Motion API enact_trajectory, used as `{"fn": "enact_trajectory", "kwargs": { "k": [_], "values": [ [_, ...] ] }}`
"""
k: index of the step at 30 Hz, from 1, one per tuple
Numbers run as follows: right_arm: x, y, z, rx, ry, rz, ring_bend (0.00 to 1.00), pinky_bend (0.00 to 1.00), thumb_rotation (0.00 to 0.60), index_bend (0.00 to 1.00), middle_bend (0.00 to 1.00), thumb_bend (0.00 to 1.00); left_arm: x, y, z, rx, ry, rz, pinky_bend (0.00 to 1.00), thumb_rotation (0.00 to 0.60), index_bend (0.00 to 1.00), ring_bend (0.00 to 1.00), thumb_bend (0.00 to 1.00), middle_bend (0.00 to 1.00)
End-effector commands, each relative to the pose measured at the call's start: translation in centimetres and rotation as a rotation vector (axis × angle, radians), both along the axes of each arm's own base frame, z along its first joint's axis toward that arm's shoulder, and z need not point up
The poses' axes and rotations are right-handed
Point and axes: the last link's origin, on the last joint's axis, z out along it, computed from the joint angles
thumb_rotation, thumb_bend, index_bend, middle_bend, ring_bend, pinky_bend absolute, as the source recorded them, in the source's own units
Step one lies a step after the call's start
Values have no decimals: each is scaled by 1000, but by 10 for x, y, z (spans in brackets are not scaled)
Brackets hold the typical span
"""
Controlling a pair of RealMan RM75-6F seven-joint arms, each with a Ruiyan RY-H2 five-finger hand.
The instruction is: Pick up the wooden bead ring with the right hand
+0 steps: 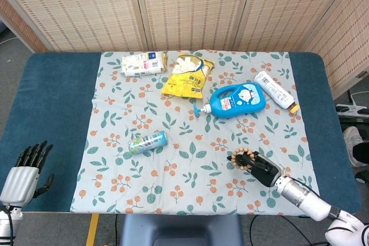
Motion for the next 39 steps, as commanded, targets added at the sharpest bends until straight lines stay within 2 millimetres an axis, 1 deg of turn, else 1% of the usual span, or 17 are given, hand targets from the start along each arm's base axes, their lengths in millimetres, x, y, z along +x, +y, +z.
{"fn": "enact_trajectory", "kwargs": {
  "k": [1, 3, 5, 7, 12, 15, 19, 22, 24, 26, 28, 30, 31, 32, 34, 36, 39],
  "values": [
    [-7, -1, 0, -56, 193, 197, 193, 73, 235, 216, 534, 579, 0, 0, 0, 1, 0, 0, 91, 600, 0, 0, 455, 0],
    [-5, -2, 1, -76, 251, 241, 187, 73, 216, 205, 528, 554, 0, 0, 0, 0, -1, 0, 91, 600, 0, 0, 455, 0],
    [-3, -3, 1, -98, 296, 272, 186, 73, 212, 202, 527, 543, 0, 0, 0, 0, 0, 0, 91, 600, 0, 0, 455, 0],
    [-2, -1, 0, -120, 343, 301, 182, 73, 199, 195, 523, 490, 0, 0, 0, -2, 1, 2, 91, 600, 0, 0, 455, 0],
    [3, 2, -2, -134, 388, 339, 156, 66, 138, 138, 488, 242, 0, 0, 0, -3, 0, 1, 91, 600, 0, 0, 455, 0],
    [3, 4, -7, -135, 399, 342, 152, 61, 131, 129, 482, 135, 0, 0, 0, -1, -2, 1, 92, 600, 0, 0, 455, 0],
    [2, 7, -14, -135, 417, 343, 154, 55, 130, 174, 482, 101, 0, 0, 1, 0, -4, 1, 91, 600, 0, 0, 455, 0],
    [2, 8, -16, -126, 420, 345, 155, 45, 118, 226, 482, 17, 0, 0, 2, 2, -6, 0, 91, 600, 0, 0, 454, 0],
    [2, 9, -18, -117, 413, 340, 155, 43, 108, 228, 481, 0, 0, 0, 2, 1, -6, 0, 91, 600, 0, 0, 454, 0],
    [3, 10, -20, -97, 403, 348, 155, 38, 107, 238, 481, 0, 0, 0, 2, 0, -5, 1, 92, 600, 0, 0, 454, 0],
    [5, 11, -23, -84, 387, 357, 155, 27, 105, 285, 481, 10, 0, 0, 1, -1, -5, 0, 93, 600, 0, 0, 454, 0],
    [7, 12, -25, -77, 374, 372, 155, 21, 101, 326, 481, 98, 0, 0, 1, -1, -5, -1, 94, 600, 0, 0, 454, 0],
    [9, 12, -26, -79, 362, 380, 155, 20, 100, 339, 481, 190, 0, -1, 1, 0, -5, -1, 94, 600, 0, 0, 454, 0],
    [10, 12, -27, -83, 347, 380, 155, 20, 100, 346, 481, 234, 0, -1, 2, 1, -5, -1, 96, 600, 0, 0, 454, 0],
    [14, 13, -30, -81, 299, 373, 155, 20, 99, 396, 481, 412, 0, -1, 2, 4, -6, 0, 97, 600, 0, 0, 454, 0],
    [15, 14, -33, -69, 278, 396, 155, 20, 104, 425, 482, 464, 0, -1, 2, 3, -6, 1, 98, 600, 0, 0, 453, 0],
    [15, 15, -37, -46, 251, 421, 155, 20, 129, 458, 482, 477, 0, -1, 2, 2, -5, 0, 98, 600, 0, 0, 454, 0]
  ]
}}
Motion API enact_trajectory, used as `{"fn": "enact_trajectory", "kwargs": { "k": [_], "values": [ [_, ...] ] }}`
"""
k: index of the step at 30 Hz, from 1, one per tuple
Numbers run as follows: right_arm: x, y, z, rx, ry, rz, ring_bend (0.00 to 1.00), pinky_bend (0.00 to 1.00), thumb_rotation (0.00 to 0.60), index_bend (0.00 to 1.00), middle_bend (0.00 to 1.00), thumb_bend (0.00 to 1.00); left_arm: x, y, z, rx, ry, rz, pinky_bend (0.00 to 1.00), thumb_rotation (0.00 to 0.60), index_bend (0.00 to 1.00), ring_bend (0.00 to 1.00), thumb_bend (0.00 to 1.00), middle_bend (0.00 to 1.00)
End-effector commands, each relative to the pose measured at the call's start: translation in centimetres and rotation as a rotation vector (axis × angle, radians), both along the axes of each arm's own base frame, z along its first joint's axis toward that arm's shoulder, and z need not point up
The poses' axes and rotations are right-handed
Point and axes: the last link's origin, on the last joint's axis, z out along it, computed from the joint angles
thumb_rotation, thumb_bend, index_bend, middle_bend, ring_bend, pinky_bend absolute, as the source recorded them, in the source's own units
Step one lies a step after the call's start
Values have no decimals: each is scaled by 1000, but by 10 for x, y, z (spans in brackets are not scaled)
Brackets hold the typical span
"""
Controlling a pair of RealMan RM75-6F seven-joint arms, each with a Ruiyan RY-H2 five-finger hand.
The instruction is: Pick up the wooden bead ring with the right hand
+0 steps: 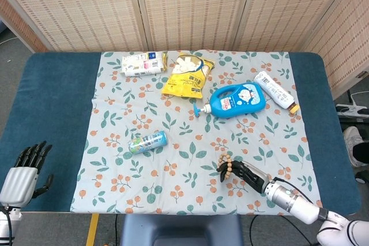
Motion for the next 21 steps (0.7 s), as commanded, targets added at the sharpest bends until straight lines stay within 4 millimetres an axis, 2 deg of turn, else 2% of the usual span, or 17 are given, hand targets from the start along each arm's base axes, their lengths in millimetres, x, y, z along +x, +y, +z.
{"fn": "enact_trajectory", "kwargs": {
  "k": [1, 10, 12, 17, 21],
  "values": [
    [1, 2, -7, 39, -29, 43, 155, 20, 131, 465, 482, 479, 0, 0, 0, 1, 1, -1, 98, 600, 0, 0, 454, 0],
    [2, 1, -16, 42, -32, 85, 156, 20, 131, 492, 482, 503, 0, -1, 1, 4, -1, 1, 98, 600, 0, 0, 455, 0],
    [3, 1, -16, 43, -34, 87, 156, 20, 131, 508, 482, 567, 0, -1, 1, 4, -1, 1, 98, 600, 0, 0, 455, 0],
    [3, 1, -17, 41, -37, 94, 156, 20, 130, 519, 482, 803, 0, -1, 1, 3, -1, 0, 99, 600, 0, 0, 454, 0],
    [3, 1, -16, 37, -33, 104, 156, 20, 132, 524, 482, 838, 0, -1, 2, 4, -2, -1, 99, 600, 0, 0, 454, 0]
  ]
}}
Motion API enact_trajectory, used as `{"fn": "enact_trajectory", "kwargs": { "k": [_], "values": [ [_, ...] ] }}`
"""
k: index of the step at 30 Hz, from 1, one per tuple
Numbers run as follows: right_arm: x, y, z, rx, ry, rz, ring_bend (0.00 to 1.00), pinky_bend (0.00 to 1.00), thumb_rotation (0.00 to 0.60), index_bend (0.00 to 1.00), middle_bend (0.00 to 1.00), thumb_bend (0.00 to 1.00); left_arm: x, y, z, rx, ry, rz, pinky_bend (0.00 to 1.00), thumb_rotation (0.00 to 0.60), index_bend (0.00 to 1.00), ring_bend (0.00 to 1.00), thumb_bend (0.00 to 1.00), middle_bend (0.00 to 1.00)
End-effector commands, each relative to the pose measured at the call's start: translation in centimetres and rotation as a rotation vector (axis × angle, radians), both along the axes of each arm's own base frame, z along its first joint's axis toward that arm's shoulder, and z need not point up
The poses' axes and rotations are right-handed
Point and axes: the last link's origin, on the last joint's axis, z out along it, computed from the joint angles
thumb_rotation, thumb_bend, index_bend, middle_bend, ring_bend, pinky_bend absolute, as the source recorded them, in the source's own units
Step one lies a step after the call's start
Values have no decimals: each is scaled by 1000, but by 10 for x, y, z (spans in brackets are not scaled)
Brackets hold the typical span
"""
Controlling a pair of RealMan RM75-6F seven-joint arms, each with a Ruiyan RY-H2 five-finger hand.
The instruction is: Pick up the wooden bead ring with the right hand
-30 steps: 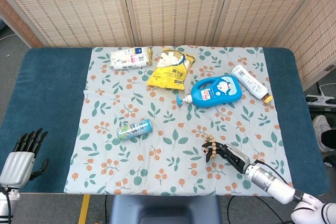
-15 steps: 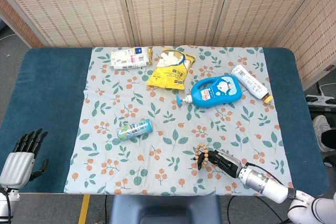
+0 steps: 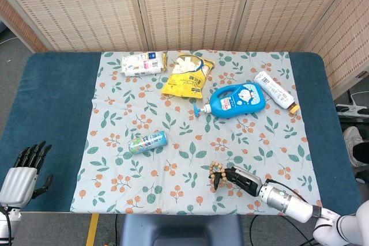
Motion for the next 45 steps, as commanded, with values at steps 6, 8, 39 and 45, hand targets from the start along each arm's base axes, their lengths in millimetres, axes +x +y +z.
{"fn": "enact_trajectory", "kwargs": {
  "k": [6, 8, 39, 45],
  "values": [
    [-2, -1, 4, -13, 12, -1, 156, 20, 176, 528, 482, 978, 0, 0, 0, -2, 1, -1, 98, 600, 0, 0, 454, 0],
    [-3, -1, 4, -15, 18, -2, 156, 20, 184, 528, 482, 998, 0, 0, 0, -2, 0, -3, 98, 600, 0, 0, 455, 0],
    [-1, 3, 2, -64, 0, 22, 152, 23, 185, 412, 482, 347, 1, -1, 0, -5, -3, -2, 98, 600, 0, 0, 454, 0],
    [-1, 5, -2, -61, -21, 37, 152, 22, 219, 482, 481, 452, 1, -1, 0, -4, -1, -2, 98, 600, 0, 0, 454, 0]
  ]
}}
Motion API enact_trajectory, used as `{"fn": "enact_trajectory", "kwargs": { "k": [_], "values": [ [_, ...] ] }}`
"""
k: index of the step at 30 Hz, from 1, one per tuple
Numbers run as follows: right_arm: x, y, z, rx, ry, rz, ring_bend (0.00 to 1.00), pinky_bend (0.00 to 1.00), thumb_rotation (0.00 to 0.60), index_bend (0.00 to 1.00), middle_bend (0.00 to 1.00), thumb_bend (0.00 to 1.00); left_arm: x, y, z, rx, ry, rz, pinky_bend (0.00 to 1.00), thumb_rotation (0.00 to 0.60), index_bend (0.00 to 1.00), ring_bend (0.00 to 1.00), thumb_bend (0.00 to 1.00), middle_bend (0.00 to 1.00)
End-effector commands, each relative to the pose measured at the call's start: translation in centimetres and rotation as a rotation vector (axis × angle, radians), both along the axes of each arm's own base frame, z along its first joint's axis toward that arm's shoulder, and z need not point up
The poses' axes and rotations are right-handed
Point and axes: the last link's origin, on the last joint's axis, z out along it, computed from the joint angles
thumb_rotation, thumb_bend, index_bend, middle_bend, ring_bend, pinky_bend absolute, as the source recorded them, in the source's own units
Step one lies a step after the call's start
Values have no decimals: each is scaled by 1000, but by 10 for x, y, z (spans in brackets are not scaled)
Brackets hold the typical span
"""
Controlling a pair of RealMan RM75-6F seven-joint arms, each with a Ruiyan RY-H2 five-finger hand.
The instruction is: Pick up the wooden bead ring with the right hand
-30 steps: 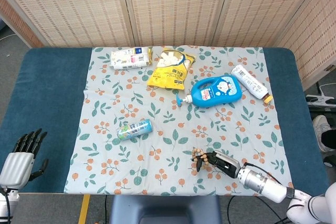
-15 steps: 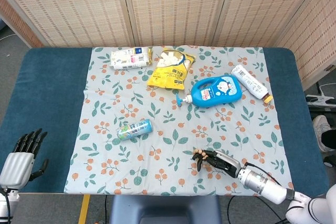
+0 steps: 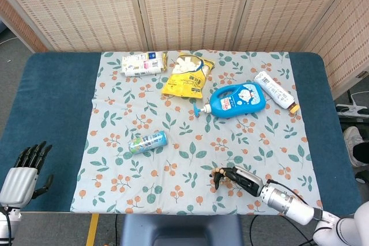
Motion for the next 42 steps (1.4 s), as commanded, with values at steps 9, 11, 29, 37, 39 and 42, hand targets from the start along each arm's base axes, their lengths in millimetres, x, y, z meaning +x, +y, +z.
{"fn": "enact_trajectory", "kwargs": {
  "k": [9, 11, 29, 37, 39, 42],
  "values": [
    [-1, 2, -1, 11, -26, 1, 152, 23, 388, 519, 481, 659, 0, 0, 0, 1, 0, 0, 99, 600, 0, 0, 455, 0],
    [-1, 2, -1, 14, -26, 2, 152, 23, 393, 519, 481, 677, 0, 0, 0, 0, 1, 0, 98, 600, 0, 0, 454, 0],
    [3, 1, -3, 23, -24, 18, 133, 24, 600, 331, 481, 1000, 0, -1, 1, 7, 2, 2, 99, 600, 0, 0, 455, 0],
    [2, -2, -2, -10, -5, 24, 115, 24, 600, 286, 469, 1000, 0, -1, 2, 9, 1, 2, 99, 600, 0, 0, 453, 0],
    [-1, -6, 0, -71, 38, 46, 115, 24, 600, 285, 469, 1000, 0, -2, 3, 9, 0, 1, 99, 600, 0, 0, 454, 0],
    [-14, -20, 7, -261, 205, 107, 116, 24, 600, 286, 469, 1000, 0, -2, 3, 8, -1, 0, 99, 600, 0, 0, 455, 0]
  ]
}}
